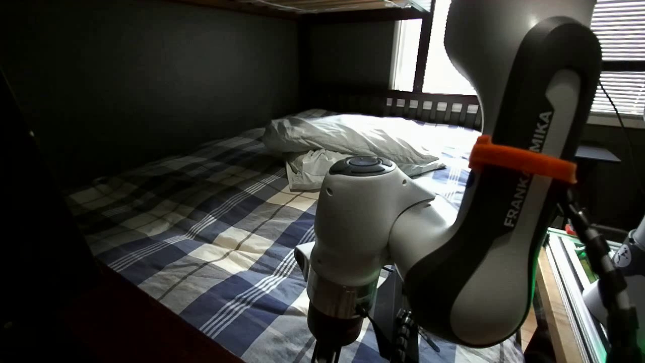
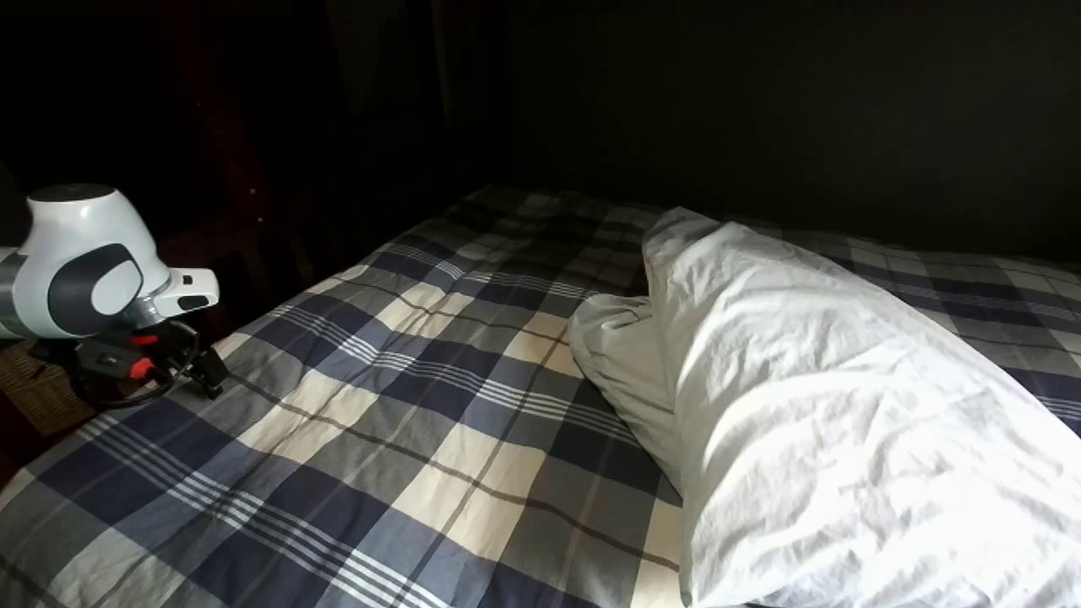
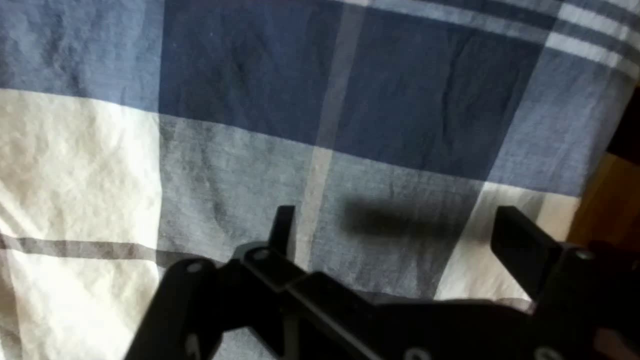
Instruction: Move the left side of the duvet to the right
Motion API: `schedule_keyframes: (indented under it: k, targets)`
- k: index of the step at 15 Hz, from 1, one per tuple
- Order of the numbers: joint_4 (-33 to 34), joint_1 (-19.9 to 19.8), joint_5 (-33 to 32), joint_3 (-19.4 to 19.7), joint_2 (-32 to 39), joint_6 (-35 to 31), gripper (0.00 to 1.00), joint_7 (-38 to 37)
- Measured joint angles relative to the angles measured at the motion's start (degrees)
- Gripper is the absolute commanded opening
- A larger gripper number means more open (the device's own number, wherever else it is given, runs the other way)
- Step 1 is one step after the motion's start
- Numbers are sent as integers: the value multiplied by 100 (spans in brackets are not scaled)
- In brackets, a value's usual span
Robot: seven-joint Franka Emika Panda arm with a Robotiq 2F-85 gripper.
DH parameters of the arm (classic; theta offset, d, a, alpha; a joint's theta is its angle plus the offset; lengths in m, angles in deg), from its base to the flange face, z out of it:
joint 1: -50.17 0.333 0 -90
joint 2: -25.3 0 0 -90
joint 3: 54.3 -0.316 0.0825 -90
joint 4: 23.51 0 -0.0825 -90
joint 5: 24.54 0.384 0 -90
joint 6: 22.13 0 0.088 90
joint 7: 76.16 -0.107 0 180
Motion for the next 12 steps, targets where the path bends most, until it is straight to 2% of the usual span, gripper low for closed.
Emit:
schedule_keyframes:
  k: [3, 5, 6, 8, 12]
  targets:
    - [157, -44, 13, -15, 315, -153, 99, 166]
    - [263, -42, 14, -17, 474, -154, 74, 210]
    - [312, -41, 13, -24, 542, -154, 70, 225]
    - [398, -40, 13, -46, 659, -154, 53, 261]
    - [497, -8, 14, -54, 741, -154, 25, 307]
